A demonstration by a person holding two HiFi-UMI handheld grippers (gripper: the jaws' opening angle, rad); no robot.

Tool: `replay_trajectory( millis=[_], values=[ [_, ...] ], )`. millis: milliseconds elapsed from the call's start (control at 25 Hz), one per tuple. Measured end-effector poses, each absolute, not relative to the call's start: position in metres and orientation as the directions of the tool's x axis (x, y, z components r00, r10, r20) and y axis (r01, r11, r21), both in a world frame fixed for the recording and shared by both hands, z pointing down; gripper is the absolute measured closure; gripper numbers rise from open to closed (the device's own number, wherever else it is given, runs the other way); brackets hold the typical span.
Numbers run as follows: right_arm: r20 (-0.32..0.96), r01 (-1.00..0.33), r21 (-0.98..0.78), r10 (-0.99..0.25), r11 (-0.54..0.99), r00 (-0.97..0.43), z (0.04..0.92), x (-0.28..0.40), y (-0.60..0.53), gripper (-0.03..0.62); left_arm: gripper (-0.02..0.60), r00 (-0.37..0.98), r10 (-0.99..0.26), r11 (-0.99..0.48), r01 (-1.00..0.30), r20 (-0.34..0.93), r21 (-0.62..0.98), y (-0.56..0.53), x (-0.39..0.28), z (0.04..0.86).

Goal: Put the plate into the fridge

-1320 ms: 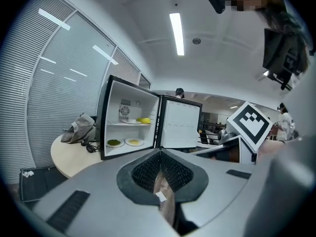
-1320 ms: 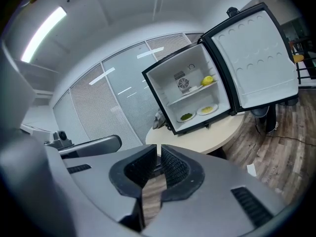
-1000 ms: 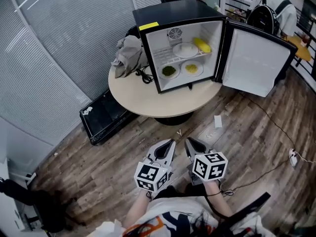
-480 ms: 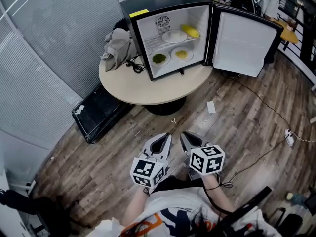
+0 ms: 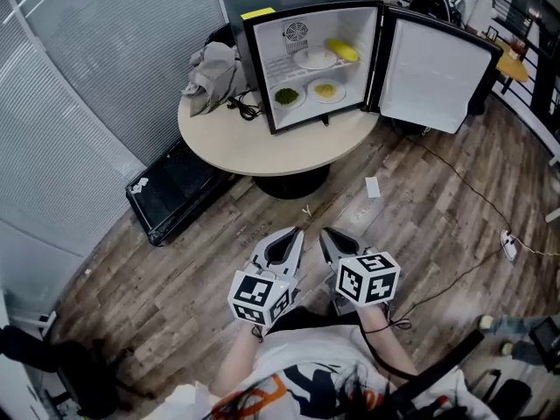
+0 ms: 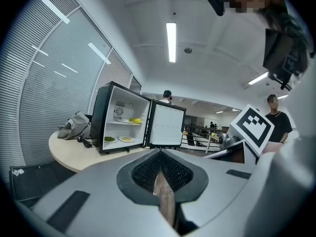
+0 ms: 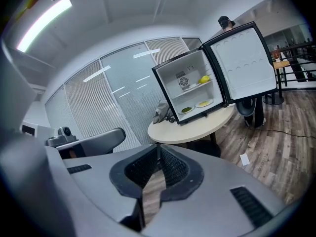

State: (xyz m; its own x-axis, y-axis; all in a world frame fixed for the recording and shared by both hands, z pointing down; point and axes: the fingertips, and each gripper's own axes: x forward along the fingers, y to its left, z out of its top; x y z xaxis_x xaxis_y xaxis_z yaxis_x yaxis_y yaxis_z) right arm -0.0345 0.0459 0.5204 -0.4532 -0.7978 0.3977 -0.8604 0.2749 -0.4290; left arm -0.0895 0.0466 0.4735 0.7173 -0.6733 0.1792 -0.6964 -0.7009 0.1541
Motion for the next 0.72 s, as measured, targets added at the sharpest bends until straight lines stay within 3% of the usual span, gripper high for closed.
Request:
replay_trajectory(
  millis=[720],
  values=[
    [0.402,-0.859,-0.430,-0.793,0.278,-0.458,0.522,-0.040,0.057,0.563,0.569,0.728,-0.666,-0.714,-0.685,0.164,0.144,0.059,-0.091,0.468]
  ],
)
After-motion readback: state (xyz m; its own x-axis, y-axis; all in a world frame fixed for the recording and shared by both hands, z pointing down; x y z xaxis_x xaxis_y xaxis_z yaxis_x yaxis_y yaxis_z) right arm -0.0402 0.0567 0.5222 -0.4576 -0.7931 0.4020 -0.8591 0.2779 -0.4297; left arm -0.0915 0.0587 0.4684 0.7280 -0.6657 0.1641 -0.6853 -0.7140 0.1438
